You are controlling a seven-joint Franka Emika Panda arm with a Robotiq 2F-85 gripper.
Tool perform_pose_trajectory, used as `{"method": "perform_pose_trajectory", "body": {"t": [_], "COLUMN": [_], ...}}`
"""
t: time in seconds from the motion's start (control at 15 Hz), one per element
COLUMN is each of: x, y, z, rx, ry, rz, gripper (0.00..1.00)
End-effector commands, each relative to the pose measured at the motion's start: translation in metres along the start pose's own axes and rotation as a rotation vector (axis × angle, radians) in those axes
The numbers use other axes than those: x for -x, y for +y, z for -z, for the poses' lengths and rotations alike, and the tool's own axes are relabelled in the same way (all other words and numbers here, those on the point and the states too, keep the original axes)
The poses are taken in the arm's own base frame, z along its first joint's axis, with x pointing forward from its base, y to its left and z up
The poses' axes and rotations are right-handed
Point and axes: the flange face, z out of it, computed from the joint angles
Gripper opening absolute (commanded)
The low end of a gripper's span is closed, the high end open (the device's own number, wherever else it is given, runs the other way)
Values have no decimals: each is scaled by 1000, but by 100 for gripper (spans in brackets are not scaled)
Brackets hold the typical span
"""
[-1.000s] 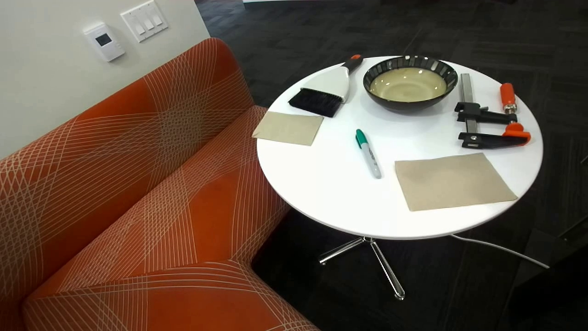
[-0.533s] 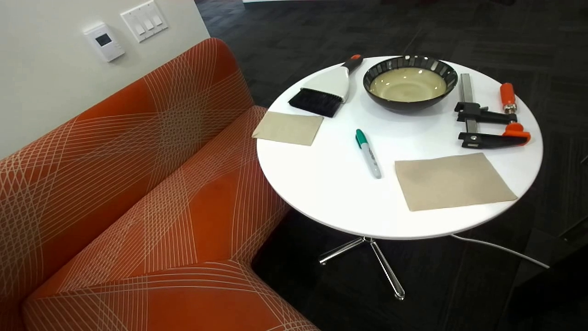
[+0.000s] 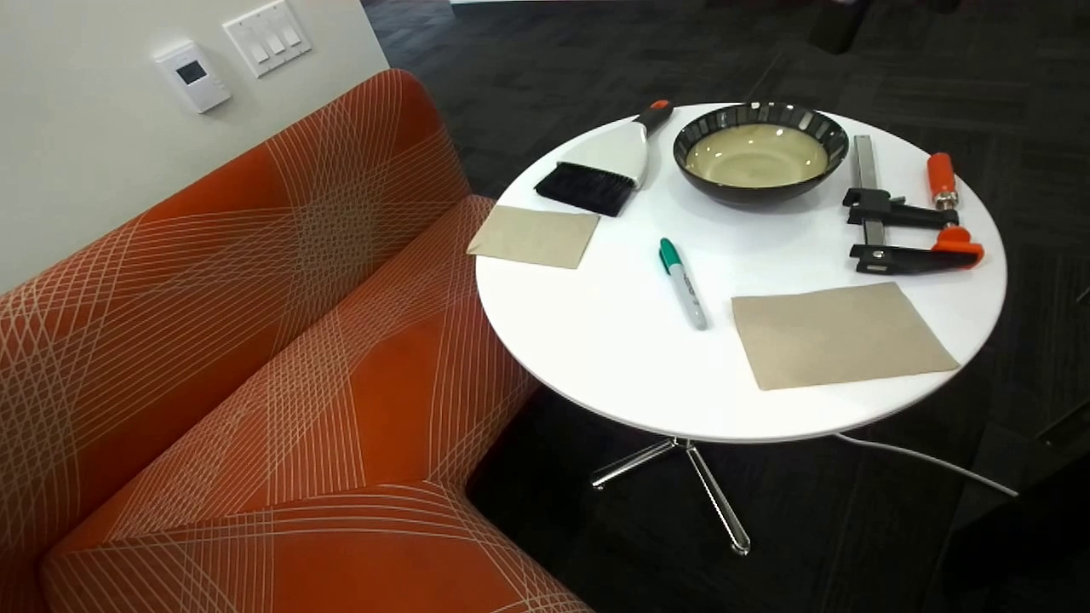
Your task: Pick up the pen from the table and put it in the bowl.
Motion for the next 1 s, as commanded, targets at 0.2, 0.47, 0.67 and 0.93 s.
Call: {"method": "perform_pose_trajectory", "body": {"t": [0.2,0.47,0.67,0.93], "x": [-32,-49,-61,-70], "y": [-33,-38,-38,-41], "z": [-55,-97,-129,-162], "rx": [41,56,70,76], "ry": [-48,-84,-92,-90], "rz": [-125,-150,-169,-180], "gripper": [100,100,100,100]}}
